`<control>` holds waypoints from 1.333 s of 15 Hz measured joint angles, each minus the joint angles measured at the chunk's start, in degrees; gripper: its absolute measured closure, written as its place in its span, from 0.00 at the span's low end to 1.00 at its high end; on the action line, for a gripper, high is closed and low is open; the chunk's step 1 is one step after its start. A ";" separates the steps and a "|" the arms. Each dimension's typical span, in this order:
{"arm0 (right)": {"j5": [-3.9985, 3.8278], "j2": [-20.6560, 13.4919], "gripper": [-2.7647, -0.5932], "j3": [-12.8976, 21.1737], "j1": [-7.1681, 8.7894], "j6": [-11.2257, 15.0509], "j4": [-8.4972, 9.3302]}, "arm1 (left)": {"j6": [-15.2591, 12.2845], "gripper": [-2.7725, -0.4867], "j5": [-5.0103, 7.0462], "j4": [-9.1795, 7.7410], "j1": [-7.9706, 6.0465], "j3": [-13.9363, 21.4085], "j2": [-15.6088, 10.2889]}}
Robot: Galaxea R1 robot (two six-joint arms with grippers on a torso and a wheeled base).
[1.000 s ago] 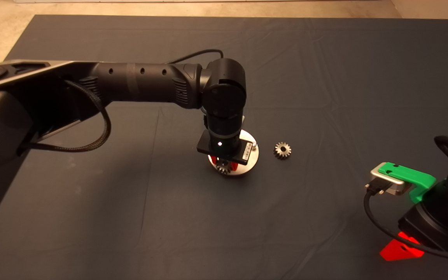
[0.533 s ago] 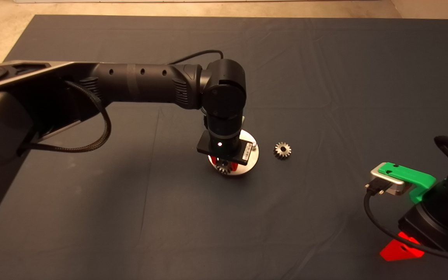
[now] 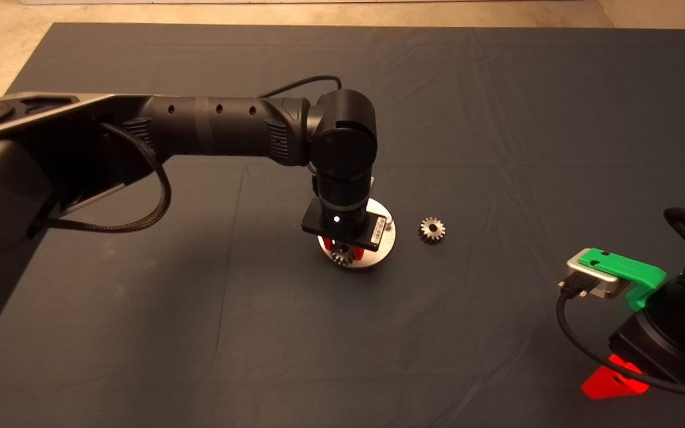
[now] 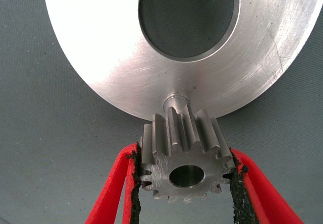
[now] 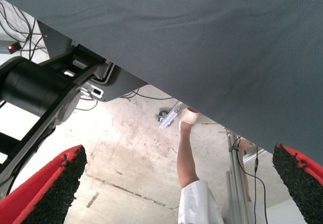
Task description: Install three planetary gears onto the carrier pins
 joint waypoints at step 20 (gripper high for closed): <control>-0.03 -0.12 0.01 0.02 -0.01 0.00 0.00 | 1.50 0.80 1.05 -0.80 -0.16 -2.51 1.54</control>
